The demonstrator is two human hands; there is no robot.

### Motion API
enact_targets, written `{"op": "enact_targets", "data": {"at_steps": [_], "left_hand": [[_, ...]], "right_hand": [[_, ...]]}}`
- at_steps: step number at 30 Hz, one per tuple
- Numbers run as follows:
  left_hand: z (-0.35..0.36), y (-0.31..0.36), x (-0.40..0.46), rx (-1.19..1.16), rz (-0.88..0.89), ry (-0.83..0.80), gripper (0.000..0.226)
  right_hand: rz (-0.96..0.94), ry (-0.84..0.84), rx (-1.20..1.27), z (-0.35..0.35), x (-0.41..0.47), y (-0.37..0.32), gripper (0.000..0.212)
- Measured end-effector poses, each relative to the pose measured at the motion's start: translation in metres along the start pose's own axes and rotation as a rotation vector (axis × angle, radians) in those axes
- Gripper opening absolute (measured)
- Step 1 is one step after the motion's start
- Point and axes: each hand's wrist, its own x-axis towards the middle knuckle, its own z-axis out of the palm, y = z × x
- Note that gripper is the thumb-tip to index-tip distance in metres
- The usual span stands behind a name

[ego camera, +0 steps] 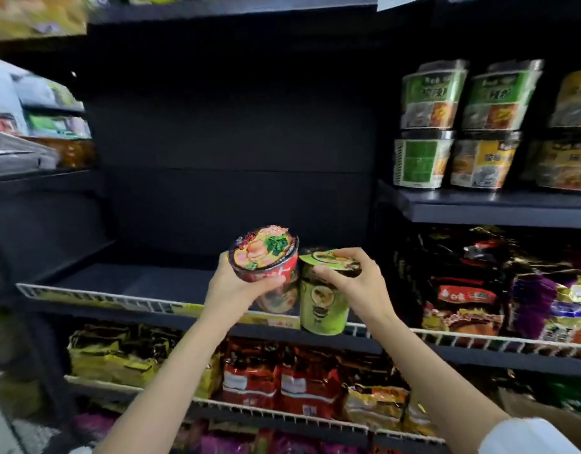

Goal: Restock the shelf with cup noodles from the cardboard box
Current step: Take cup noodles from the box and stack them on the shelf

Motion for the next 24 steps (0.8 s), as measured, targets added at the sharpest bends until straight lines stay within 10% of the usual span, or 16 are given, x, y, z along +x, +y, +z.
{"op": "enact_targets", "data": {"at_steps": [18, 24], "left_hand": [[-0.001, -0.062, 0.239, 0.032, -0.047, 0.122, 0.058], [0.011, -0.068, 0.277, 0.078, -0.026, 0.078, 0.077]], "right_hand": [[0.057, -0.018, -0.104, 0.159, 0.222, 0.092, 0.033], [0.216, -0.023, -0.242, 0.181, 0.241, 0.131, 0.08]]}}
